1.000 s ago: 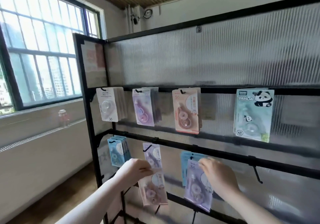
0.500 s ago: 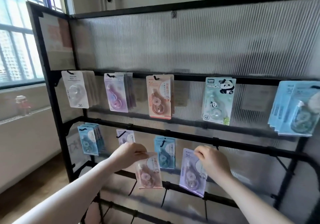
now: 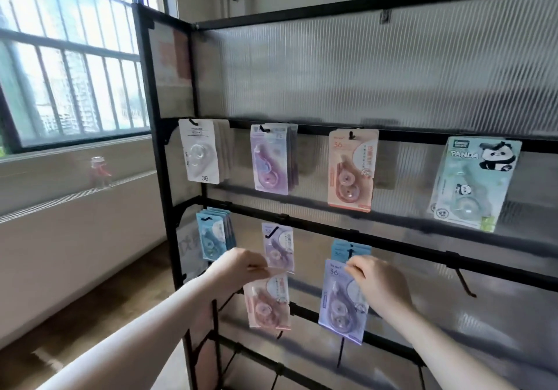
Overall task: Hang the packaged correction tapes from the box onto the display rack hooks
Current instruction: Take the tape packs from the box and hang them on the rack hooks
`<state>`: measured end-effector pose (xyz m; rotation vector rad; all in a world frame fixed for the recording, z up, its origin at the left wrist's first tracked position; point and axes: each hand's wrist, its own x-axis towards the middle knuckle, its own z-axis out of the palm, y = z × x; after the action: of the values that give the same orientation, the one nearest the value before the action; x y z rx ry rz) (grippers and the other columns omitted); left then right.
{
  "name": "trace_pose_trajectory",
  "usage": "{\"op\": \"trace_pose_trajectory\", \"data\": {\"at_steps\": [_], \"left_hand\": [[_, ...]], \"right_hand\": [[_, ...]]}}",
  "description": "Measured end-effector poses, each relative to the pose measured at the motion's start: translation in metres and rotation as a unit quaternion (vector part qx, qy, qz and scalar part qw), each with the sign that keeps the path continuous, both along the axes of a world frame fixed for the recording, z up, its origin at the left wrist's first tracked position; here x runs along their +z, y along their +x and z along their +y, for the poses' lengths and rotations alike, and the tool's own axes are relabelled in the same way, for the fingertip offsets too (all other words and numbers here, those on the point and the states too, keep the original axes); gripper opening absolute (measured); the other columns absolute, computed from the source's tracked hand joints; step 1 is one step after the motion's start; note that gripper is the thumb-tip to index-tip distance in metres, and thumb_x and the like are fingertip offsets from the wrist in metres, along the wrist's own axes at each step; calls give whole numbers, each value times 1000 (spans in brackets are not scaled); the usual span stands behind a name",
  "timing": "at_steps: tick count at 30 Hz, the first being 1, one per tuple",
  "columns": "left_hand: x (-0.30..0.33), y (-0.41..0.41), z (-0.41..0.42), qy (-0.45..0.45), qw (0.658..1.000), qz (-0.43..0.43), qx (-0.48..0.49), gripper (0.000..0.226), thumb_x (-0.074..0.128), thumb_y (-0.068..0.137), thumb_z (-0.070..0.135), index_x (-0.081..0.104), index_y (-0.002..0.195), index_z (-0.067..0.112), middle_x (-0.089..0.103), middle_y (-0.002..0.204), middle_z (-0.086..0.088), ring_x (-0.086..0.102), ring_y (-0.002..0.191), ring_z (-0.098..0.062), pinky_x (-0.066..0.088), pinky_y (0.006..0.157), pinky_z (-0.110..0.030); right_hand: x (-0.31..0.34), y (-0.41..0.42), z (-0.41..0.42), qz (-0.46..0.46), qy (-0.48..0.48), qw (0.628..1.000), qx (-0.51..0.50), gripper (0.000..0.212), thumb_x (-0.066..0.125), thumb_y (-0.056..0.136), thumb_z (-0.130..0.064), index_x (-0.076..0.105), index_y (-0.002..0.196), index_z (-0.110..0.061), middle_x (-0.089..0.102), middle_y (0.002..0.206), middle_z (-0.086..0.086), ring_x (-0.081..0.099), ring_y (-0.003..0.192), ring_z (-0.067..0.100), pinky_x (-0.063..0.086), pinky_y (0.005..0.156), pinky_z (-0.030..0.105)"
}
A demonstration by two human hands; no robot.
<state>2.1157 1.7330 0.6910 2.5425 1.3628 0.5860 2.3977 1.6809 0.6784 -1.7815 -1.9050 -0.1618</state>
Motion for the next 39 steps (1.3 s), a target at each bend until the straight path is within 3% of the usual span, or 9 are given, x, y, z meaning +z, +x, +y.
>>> {"op": "trace_pose_trajectory", "data": {"at_steps": [2, 6, 9, 15, 19, 24, 29, 34, 39], "left_hand": [[1, -17, 1, 2, 1000, -11, 7, 20, 66, 85, 32, 66, 83, 12, 54, 65, 12, 49, 61, -3, 40, 62, -20], [1, -43, 0, 2, 999, -6, 34, 15, 66, 85, 30, 68, 84, 15, 54, 67, 16, 48, 62, -2, 40, 63, -19], [1, -56, 2, -4, 998, -19, 60, 13, 66, 85, 29, 69, 84, 17, 50, 66, 25, 48, 61, 6, 39, 60, -13], [-1, -68, 6, -10, 995, -24, 99, 19, 64, 86, 31, 70, 91, 14, 63, 83, 13, 55, 69, 4, 45, 61, -12], [1, -70, 8, -6, 989, -37, 144, 18, 65, 85, 31, 69, 83, 13, 49, 64, 24, 51, 60, 12, 35, 56, -6], [1, -71, 6, -15, 985, -35, 168, 17, 65, 86, 28, 67, 83, 12, 44, 61, 27, 50, 62, 18, 36, 55, -5], [-3, -79, 9, -15, 980, -5, 197, 18, 64, 86, 31, 65, 79, 15, 46, 62, 23, 48, 59, 7, 35, 56, -10], [-10, -79, 17, -25, 977, 9, 212, 20, 64, 85, 35, 66, 82, 15, 50, 65, 21, 46, 61, 1, 42, 63, -22], [-9, -65, 26, -20, 979, 13, 205, 18, 64, 86, 34, 69, 84, 16, 51, 66, 23, 49, 61, 4, 41, 61, -16]], "right_hand": [[0, -18, 8, 1, 6, 1000, 22, 23, 48, 96, -31, 67, 99, -20, 67, 99, -9, 60, 88, 11, 32, 59, 22], [1, -52, 25, 18, 10, 997, 76, 21, 50, 95, -30, 68, 98, -19, 67, 95, -8, 60, 81, 9, 31, 55, 13], [3, -73, 43, 28, 2, 994, 106, 21, 50, 95, -30, 67, 94, -18, 66, 92, -6, 56, 76, 8, 37, 60, 19], [7, -99, 81, 15, 13, 988, 151, 24, 50, 95, -30, 64, 83, -14, 64, 82, -3, 56, 71, 13, 32, 53, 22], [13, -115, 104, 31, 13, 983, 182, 24, 48, 96, -28, 66, 88, -15, 63, 82, -3, 50, 70, 11, 28, 50, 16], [12, -128, 125, 38, 26, 980, 193, 24, 46, 97, -28, 64, 87, -15, 62, 83, -4, 49, 69, 11, 19, 47, 14], [7, -135, 142, 50, 22, 975, 214, 22, 46, 97, -27, 64, 89, -16, 65, 89, -3, 49, 70, 10, 20, 48, 13], [2, -137, 147, 23, 16, 971, 237, 25, 44, 97, -27, 65, 91, -15, 66, 87, 0, 57, 75, 15, 32, 56, 23], [-4, -134, 154, -11, 5, 968, 249, 21, 45, 95, -18, 64, 91, -12, 67, 102, 4, 61, 84, 19, 45, 61, 26]]}}
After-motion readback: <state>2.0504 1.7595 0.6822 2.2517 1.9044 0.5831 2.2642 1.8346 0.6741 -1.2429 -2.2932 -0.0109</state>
